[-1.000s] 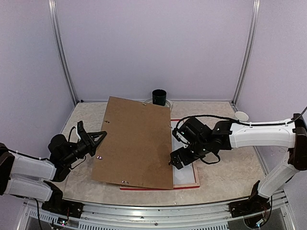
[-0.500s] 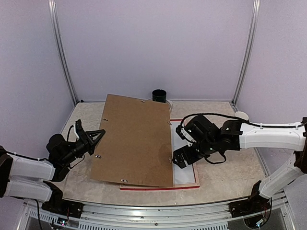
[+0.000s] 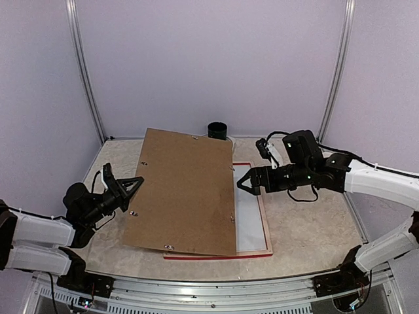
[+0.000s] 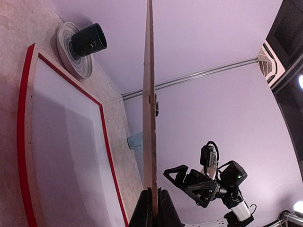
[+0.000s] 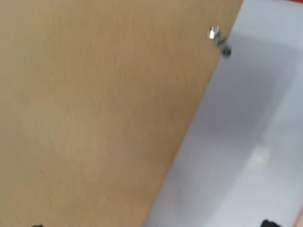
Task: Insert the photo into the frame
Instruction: Pass from the left arm to the right
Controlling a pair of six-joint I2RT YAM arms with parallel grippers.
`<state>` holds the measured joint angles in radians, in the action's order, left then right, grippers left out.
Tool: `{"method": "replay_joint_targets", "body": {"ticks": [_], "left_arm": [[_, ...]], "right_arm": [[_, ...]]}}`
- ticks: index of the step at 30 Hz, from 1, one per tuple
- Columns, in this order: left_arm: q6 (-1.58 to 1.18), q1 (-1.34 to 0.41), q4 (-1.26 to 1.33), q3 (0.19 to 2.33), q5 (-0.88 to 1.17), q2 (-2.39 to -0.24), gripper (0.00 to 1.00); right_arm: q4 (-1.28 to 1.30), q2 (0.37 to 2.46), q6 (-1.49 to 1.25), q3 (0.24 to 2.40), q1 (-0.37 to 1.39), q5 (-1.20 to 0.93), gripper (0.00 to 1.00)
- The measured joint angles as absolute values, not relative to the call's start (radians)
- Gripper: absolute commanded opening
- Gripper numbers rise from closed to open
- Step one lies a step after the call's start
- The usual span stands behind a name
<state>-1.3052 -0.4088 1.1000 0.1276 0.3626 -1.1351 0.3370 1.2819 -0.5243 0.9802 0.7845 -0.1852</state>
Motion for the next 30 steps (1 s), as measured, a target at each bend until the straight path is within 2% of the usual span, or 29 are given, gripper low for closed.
{"method": "replay_joint_targets", "body": {"ticks": [9, 19, 30], "left_arm": [[-1.306, -0.409, 1.100, 0.126, 0.363, -1.114, 0.00], [-1.306, -0.409, 1.100, 0.116, 0.363, -1.105, 0.00], [-1.313, -0.410, 1.100, 0.113, 0.363, -1.105, 0.00]], "right_arm": [[0.074, 1.438, -0.594, 0.919, 0.667, -0.426, 0.97], [-0.089, 1.525, -0.673, 0.937, 0.564, -0.485, 0.96], [-0.382, 1.702, -0.837, 0.916, 0.559, -0.709, 0.91]]}}
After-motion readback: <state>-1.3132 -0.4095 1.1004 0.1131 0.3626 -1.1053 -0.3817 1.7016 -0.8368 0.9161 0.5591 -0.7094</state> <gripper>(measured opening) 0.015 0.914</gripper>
